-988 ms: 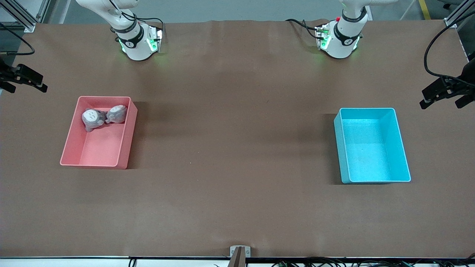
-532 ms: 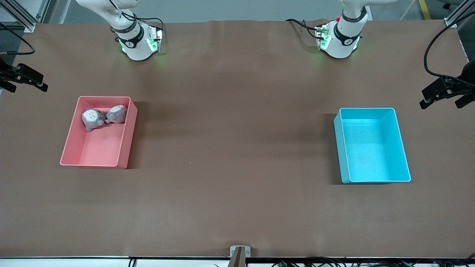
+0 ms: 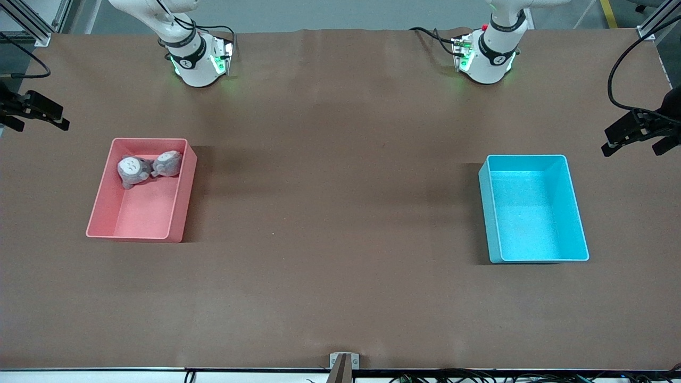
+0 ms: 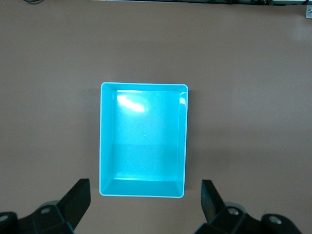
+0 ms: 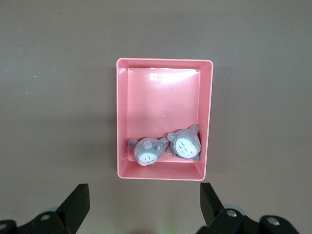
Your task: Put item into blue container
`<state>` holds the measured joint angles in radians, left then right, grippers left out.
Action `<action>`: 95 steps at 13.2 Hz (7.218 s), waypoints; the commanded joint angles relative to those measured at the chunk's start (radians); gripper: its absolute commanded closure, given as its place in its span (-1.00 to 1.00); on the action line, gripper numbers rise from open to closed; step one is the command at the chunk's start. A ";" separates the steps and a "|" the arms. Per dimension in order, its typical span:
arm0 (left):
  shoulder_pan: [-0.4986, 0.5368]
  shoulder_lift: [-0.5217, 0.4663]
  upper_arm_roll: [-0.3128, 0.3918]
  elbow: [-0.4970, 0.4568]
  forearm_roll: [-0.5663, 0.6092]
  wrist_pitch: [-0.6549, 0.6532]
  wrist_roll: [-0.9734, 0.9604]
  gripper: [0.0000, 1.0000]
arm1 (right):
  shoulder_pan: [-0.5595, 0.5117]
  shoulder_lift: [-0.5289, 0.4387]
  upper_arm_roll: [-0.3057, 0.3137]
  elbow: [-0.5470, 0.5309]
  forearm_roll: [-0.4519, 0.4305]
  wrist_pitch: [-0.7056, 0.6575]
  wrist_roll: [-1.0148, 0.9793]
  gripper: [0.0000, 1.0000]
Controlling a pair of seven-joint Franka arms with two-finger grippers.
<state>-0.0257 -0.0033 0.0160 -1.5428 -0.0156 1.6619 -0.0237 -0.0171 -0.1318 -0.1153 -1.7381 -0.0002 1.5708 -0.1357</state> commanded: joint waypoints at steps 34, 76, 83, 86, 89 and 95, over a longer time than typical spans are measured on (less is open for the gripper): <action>0.003 0.003 -0.002 0.023 0.009 -0.021 0.005 -1.00 | -0.009 0.070 0.008 0.017 -0.049 -0.002 0.016 -1.00; 0.004 0.006 -0.001 0.023 0.009 -0.021 0.005 -1.00 | -0.012 0.324 0.005 -0.767 0.175 0.847 0.242 -1.00; 0.004 0.006 -0.001 0.023 0.009 -0.021 0.005 -1.00 | -0.014 0.344 0.005 -0.764 0.175 0.838 0.243 -0.79; 0.004 0.006 -0.001 0.023 0.009 -0.021 0.005 -1.00 | -0.014 0.344 0.005 -0.764 0.175 0.831 0.243 -0.32; 0.004 0.006 -0.001 0.023 0.009 -0.021 0.005 -1.00 | -0.012 0.342 0.005 -0.758 0.175 0.818 0.242 0.16; 0.004 0.006 -0.001 0.023 0.009 -0.021 0.005 -1.00 | -0.027 0.339 0.003 -0.718 0.175 0.759 0.243 0.92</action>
<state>-0.0246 -0.0033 0.0172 -1.5394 -0.0156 1.6617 -0.0237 -0.0238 0.2168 -0.1159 -2.4629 0.1558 2.3508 0.1074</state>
